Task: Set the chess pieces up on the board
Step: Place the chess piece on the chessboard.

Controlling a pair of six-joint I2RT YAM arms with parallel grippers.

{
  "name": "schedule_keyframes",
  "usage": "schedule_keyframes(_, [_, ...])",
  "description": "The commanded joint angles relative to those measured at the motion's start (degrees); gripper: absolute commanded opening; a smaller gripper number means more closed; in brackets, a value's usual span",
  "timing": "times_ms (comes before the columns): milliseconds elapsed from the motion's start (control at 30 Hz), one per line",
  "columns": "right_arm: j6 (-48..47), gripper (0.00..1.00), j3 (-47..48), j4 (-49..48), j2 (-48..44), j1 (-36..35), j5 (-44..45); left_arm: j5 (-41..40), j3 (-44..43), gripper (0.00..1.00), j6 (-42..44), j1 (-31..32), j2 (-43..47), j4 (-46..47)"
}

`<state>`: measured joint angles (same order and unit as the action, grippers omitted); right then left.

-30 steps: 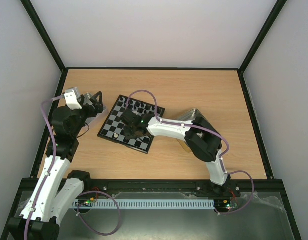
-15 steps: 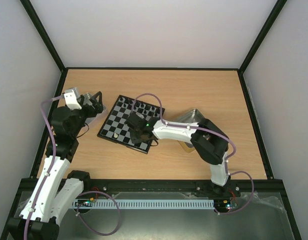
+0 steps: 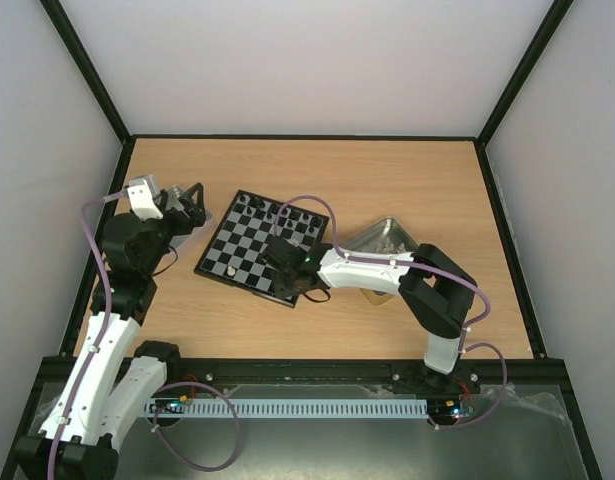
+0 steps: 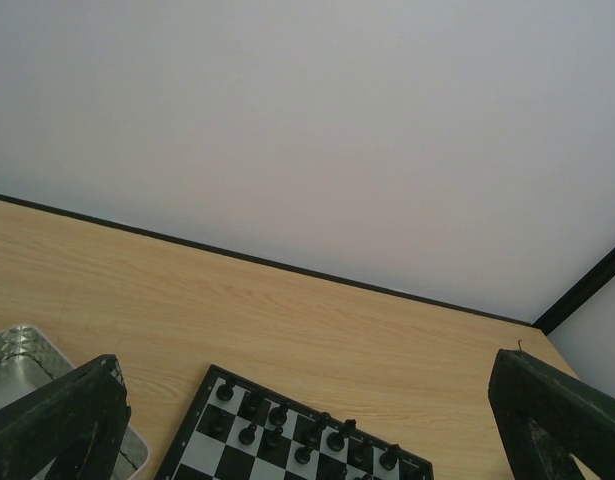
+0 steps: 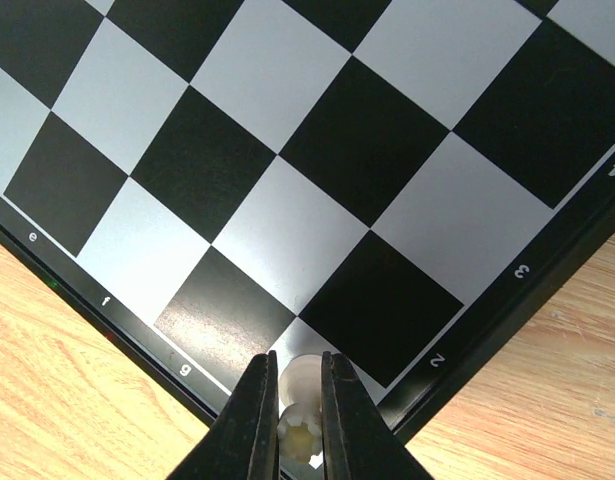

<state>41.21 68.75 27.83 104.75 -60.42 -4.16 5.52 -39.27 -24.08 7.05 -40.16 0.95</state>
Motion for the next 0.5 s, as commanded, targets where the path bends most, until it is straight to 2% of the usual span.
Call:
schedule_keyframes(0, [0.40,0.05,-1.12,3.04,-0.20,-0.84,-0.73,-0.33,0.33,0.99,-0.09,-0.44,0.54,1.07])
schedule_keyframes(333, [-0.56,0.06,-1.97,4.13,-1.83,-0.85,-1.97,-0.33,0.37,0.99,-0.18,-0.47,0.59,1.07])
schedule_keyframes(400, [-0.56,0.08,-1.86,4.06,-1.63,-0.88,-1.93,-0.38,0.41,0.99,-0.14,-0.39,0.53,0.99])
schedule_keyframes(467, [-0.35,0.16,-1.28,4.07,-1.70,-0.92,-1.18,-0.42,0.42,0.99,-0.18,-0.41,0.58,0.97])
